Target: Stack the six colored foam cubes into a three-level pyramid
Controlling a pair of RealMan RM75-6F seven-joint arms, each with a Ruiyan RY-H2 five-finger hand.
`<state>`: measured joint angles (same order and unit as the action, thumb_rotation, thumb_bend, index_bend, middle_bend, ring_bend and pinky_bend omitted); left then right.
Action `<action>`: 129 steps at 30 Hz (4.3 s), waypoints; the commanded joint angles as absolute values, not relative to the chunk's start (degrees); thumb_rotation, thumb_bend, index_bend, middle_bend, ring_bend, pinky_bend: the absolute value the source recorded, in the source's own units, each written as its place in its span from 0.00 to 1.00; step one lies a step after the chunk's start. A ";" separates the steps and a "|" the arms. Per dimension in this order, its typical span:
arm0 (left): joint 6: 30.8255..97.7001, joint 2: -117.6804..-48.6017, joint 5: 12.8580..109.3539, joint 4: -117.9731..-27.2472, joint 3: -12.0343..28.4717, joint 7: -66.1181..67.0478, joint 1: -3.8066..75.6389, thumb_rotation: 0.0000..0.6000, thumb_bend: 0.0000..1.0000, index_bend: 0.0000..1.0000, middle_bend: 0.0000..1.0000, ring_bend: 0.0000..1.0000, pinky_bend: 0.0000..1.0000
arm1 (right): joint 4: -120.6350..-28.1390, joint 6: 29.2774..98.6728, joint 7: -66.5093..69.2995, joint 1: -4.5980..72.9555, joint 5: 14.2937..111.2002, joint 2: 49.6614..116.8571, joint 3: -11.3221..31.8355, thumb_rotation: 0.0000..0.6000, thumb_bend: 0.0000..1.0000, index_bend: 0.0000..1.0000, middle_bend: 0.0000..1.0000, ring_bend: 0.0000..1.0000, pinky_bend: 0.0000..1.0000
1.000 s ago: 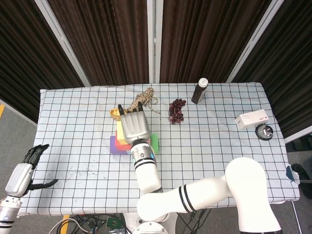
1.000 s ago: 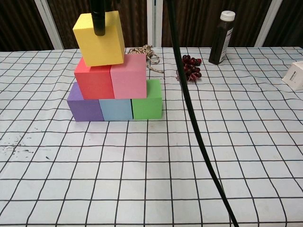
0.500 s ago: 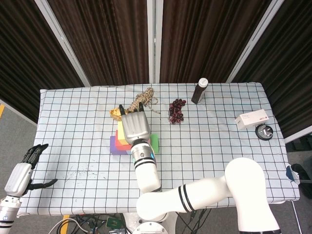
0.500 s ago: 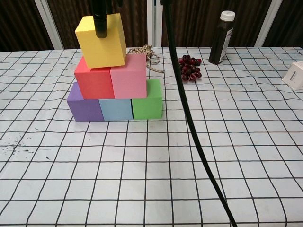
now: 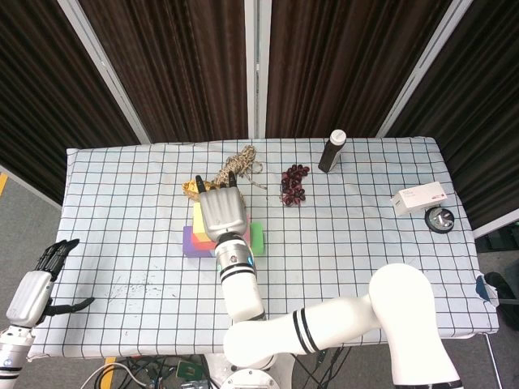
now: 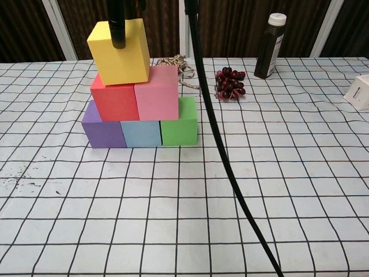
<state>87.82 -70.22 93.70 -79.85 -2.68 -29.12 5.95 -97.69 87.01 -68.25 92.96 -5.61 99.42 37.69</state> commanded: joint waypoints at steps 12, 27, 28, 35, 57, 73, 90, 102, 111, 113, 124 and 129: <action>87.82 -70.33 93.66 -79.47 -2.69 -29.52 5.90 1.00 0.00 0.03 0.08 0.00 0.00 | -96.85 87.16 -69.53 92.82 -5.46 100.10 38.54 1.00 0.12 0.00 0.69 0.25 0.00; 87.82 -70.37 93.77 -79.49 -2.61 -29.46 6.02 1.00 0.00 0.03 0.08 0.00 0.00 | -97.09 87.02 -70.19 91.90 -5.52 100.58 38.72 1.00 0.11 0.00 0.67 0.25 0.00; 87.78 -70.38 93.75 -79.50 -2.60 -29.48 6.04 1.00 0.00 0.03 0.08 0.00 0.00 | -97.13 87.07 -70.17 91.86 -5.52 100.59 38.80 1.00 0.11 0.00 0.66 0.25 0.00; 87.62 -70.48 93.63 -79.44 -2.59 -29.53 6.07 1.00 0.00 0.03 0.08 0.00 0.00 | -97.01 86.86 -70.73 91.62 -5.91 100.62 39.00 1.00 0.10 0.00 0.59 0.25 0.00; 86.99 -70.37 92.97 -80.15 -2.36 -28.47 6.21 1.00 0.00 0.03 0.08 0.00 0.00 | -97.71 84.22 -69.43 89.58 -5.99 99.97 39.46 1.00 0.08 0.00 0.20 0.12 0.00; 86.58 -70.42 93.27 -79.83 -2.65 -29.67 6.37 1.00 0.00 0.03 0.08 0.00 0.00 | -106.02 67.10 -63.34 80.37 -6.64 88.62 40.76 1.00 0.06 0.00 0.04 0.00 0.00; 85.70 -70.56 93.14 -80.22 -2.79 -29.18 6.74 1.00 0.00 0.03 0.08 0.00 0.00 | -103.45 59.16 -50.83 78.70 2.54 86.44 32.06 1.00 0.05 0.00 0.19 0.00 0.00; 85.70 -70.58 93.41 -80.26 -2.95 -29.26 6.81 1.00 0.00 0.03 0.08 0.00 0.00 | -102.45 62.35 -47.03 80.68 4.41 87.15 29.36 1.00 0.08 0.00 0.31 0.00 0.00; 85.59 -70.67 93.43 -80.28 -2.98 -29.03 6.91 1.00 0.00 0.03 0.08 0.00 0.00 | -102.38 64.06 -44.61 80.99 5.73 87.27 28.72 1.00 0.11 0.00 0.40 0.04 0.00; 85.64 -70.66 93.46 -80.31 -2.99 -29.00 6.91 1.00 0.00 0.03 0.08 0.00 0.00 | -102.68 64.54 -43.86 80.84 6.47 87.16 28.77 1.00 0.11 0.00 0.42 0.05 0.00; 85.58 -70.61 93.56 -80.61 -2.99 -28.61 7.04 1.00 0.00 0.03 0.08 0.00 0.00 | -103.91 68.05 -43.13 81.36 5.17 87.54 28.60 1.00 0.12 0.00 0.45 0.07 0.00; 85.59 -70.56 93.54 -80.63 -2.97 -28.56 7.08 1.00 0.00 0.03 0.08 0.00 0.00 | -103.69 68.89 -43.44 82.03 4.65 88.57 28.67 1.00 0.12 0.00 0.45 0.08 0.00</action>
